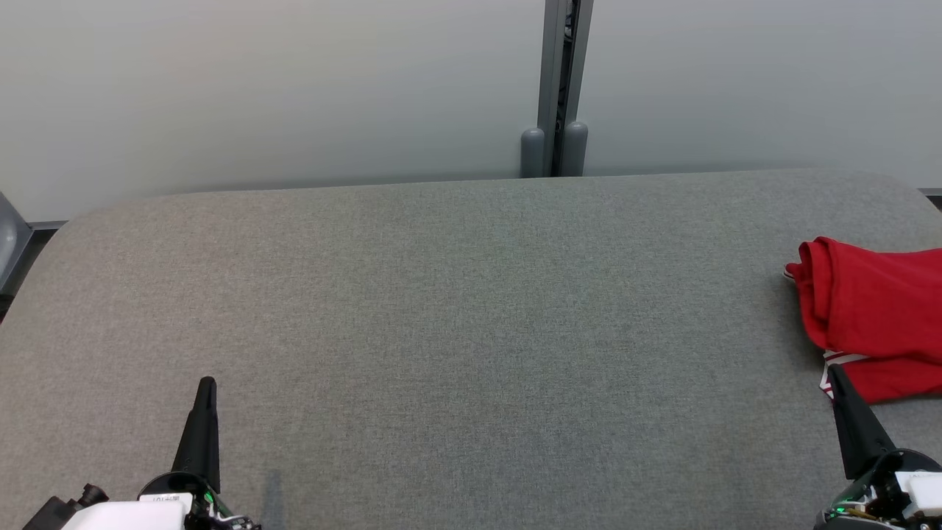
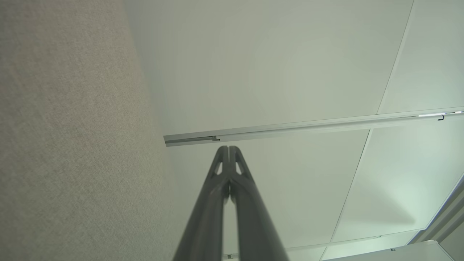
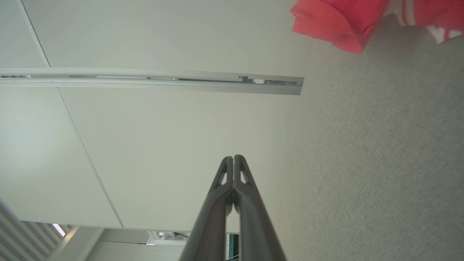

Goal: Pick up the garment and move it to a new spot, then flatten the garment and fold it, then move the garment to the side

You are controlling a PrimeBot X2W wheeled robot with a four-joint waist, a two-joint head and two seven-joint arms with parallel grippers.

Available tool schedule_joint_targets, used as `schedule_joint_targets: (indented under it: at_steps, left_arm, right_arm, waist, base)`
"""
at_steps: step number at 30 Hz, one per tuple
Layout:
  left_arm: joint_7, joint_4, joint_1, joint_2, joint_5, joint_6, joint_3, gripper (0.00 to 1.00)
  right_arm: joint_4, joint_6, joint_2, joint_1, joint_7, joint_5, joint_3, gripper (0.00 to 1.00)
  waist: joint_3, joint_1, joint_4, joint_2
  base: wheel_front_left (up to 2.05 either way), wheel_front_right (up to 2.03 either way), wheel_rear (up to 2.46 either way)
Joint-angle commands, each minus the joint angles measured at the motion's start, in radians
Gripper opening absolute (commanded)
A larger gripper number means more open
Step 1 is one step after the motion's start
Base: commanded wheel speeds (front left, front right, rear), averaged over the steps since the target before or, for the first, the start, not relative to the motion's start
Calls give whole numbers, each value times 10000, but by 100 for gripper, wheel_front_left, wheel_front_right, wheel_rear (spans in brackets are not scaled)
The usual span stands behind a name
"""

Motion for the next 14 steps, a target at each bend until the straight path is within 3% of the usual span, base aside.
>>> schedule_joint_targets:
  at_steps: [1, 14]
  left_arm:
    - [8, -39, -153, 23, -1, -42, 41, 0]
    - [19, -39, -154, 19, 8, -42, 49, 0]
  right_arm:
    - [15, 0, -2, -46, 82, 5, -25, 0]
    - [17, 0, 12, -46, 79, -16, -46, 0]
  waist:
    - [0, 0, 0, -1]
    - [0, 0, 0, -1]
  base:
    - [0, 0, 0]
    - [0, 0, 0]
